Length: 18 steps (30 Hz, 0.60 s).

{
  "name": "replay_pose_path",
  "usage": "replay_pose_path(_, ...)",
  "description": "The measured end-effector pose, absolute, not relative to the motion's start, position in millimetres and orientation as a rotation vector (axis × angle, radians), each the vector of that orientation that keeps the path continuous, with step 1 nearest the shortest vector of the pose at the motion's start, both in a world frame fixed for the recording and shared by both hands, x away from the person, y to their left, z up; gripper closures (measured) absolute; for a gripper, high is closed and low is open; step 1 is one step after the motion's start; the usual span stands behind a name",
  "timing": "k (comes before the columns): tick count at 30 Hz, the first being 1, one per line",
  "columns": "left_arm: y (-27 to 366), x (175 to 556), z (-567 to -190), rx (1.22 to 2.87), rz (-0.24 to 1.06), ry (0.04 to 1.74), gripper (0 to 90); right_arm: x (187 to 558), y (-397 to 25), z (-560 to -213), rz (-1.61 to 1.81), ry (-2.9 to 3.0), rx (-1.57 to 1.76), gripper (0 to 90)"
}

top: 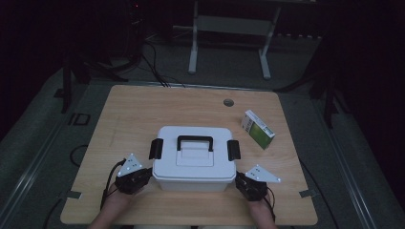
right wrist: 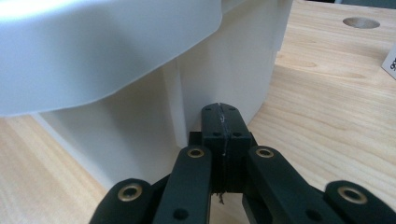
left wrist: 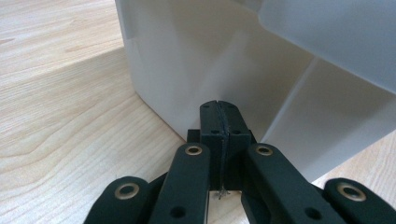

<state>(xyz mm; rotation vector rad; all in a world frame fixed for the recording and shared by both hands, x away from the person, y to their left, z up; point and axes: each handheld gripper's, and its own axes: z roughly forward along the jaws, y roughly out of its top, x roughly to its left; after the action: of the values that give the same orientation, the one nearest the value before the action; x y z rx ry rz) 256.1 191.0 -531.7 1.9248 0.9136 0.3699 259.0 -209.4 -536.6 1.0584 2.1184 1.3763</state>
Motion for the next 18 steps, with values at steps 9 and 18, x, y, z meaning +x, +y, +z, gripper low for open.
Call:
replay_pose_path(9, 190.3, 249.0, -533.1, 1.915, 0.348, 0.905, 89.7, 250.9, -212.1, -536.5, 1.375, 2.117, 1.066, 90.0)
replay_pose_path(18, 194.0, 244.6, -536.5, 1.889, 0.325, 0.893, 89.7, 244.3, -212.1, -536.8, 1.381, 2.120, 1.059, 90.0)
